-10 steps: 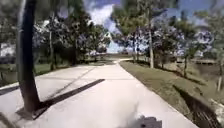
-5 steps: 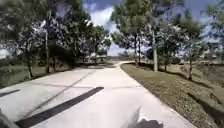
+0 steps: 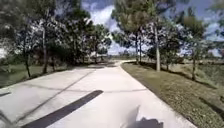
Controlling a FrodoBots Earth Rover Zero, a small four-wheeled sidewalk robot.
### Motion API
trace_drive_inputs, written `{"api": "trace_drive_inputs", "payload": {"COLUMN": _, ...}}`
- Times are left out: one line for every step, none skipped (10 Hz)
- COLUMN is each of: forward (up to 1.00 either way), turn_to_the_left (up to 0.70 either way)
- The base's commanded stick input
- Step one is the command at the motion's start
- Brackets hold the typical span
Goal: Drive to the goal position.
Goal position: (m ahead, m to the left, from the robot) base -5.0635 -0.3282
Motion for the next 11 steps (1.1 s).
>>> {"api": "trace_drive_inputs", "payload": {"forward": 0.00, "turn_to_the_left": -0.85}}
{"api": "trace_drive_inputs", "payload": {"forward": 0.00, "turn_to_the_left": -0.85}}
{"api": "trace_drive_inputs", "payload": {"forward": 0.00, "turn_to_the_left": -0.85}}
{"api": "trace_drive_inputs", "payload": {"forward": 0.00, "turn_to_the_left": -0.85}}
{"api": "trace_drive_inputs", "payload": {"forward": 0.00, "turn_to_the_left": -0.85}}
{"api": "trace_drive_inputs", "payload": {"forward": 0.00, "turn_to_the_left": -0.85}}
{"api": "trace_drive_inputs", "payload": {"forward": 0.00, "turn_to_the_left": -0.85}}
{"api": "trace_drive_inputs", "payload": {"forward": 0.00, "turn_to_the_left": -0.85}}
{"api": "trace_drive_inputs", "payload": {"forward": 0.00, "turn_to_the_left": -0.85}}
{"api": "trace_drive_inputs", "payload": {"forward": 0.00, "turn_to_the_left": -0.85}}
{"api": "trace_drive_inputs", "payload": {"forward": 0.00, "turn_to_the_left": -0.85}}
